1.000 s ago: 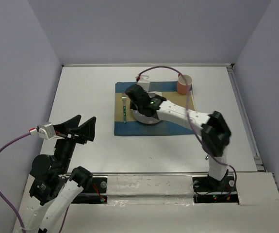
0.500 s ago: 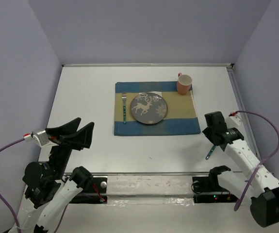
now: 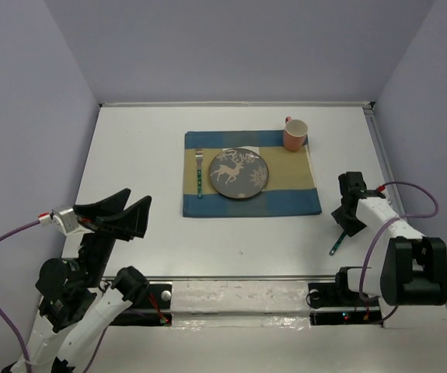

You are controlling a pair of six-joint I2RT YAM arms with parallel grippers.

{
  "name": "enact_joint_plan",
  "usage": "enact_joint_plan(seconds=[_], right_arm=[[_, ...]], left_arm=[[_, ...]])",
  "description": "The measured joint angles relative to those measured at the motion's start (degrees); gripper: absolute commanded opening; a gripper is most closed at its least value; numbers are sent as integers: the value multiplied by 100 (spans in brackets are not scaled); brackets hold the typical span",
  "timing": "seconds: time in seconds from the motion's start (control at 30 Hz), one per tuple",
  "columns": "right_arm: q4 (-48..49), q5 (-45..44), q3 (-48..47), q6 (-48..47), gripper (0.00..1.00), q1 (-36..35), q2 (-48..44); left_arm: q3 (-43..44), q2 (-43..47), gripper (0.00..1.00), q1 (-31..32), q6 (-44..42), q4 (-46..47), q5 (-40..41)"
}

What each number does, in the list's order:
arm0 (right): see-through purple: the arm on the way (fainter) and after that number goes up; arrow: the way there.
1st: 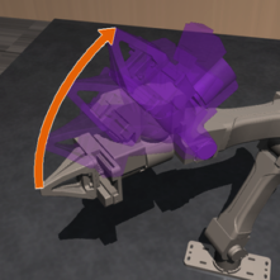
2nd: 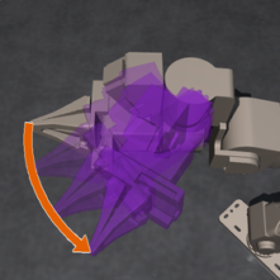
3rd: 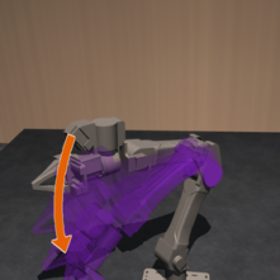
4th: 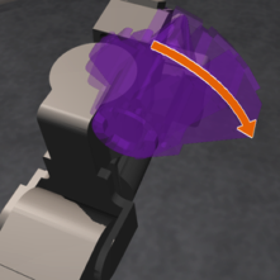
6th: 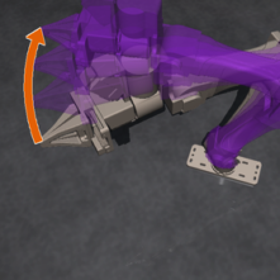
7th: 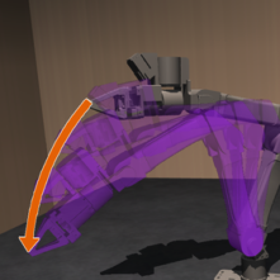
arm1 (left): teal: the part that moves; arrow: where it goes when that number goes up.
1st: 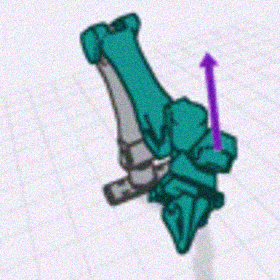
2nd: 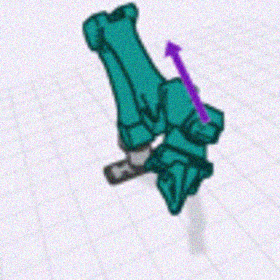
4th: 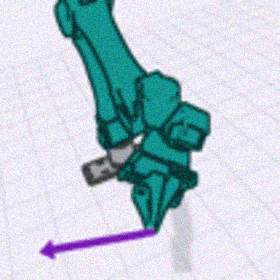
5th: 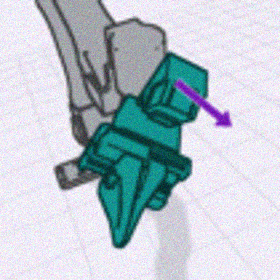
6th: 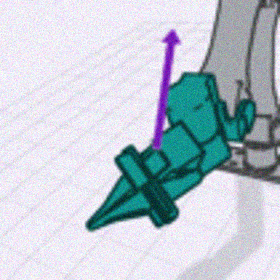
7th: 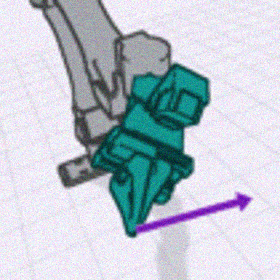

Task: Set the dinner table for one person

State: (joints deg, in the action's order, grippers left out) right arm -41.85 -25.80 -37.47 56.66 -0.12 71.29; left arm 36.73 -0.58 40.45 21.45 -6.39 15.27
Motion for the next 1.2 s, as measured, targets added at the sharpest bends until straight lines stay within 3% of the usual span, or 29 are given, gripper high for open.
enact_joint_plan(seconds=[0.17, 0.3, 0.5, 0.53, 0.8, 1.0, 1.2], right_arm=[[339, 415, 59, -254, 51, 498, 116], [514, 627, 59, -433, 41, 667, 352], [693, 835, 44, -629, 18, 723, 444], [717, 859, 33, -664, 8, 723, 455], [605, 796, -114, -1014, 0, 723, 221], [229, 466, -1150, -1939, 0, 584, -282], [573, 1034, -2223, -3110, 0, -1005, -219]], left_arm=[[0, 0, 96, 37, 0, -20, 24], [0, 0, 96, 37, 0, -33, 26], [0, 0, 96, 37, -2, -35, 28], [0, 0, 96, 37, 0, -35, 26], [0, 0, 96, 37, -2, -39, 24], [0, 0, 96, 37, 0, -57, 9], [0, 0, 96, 33, -2, -57, -44]])
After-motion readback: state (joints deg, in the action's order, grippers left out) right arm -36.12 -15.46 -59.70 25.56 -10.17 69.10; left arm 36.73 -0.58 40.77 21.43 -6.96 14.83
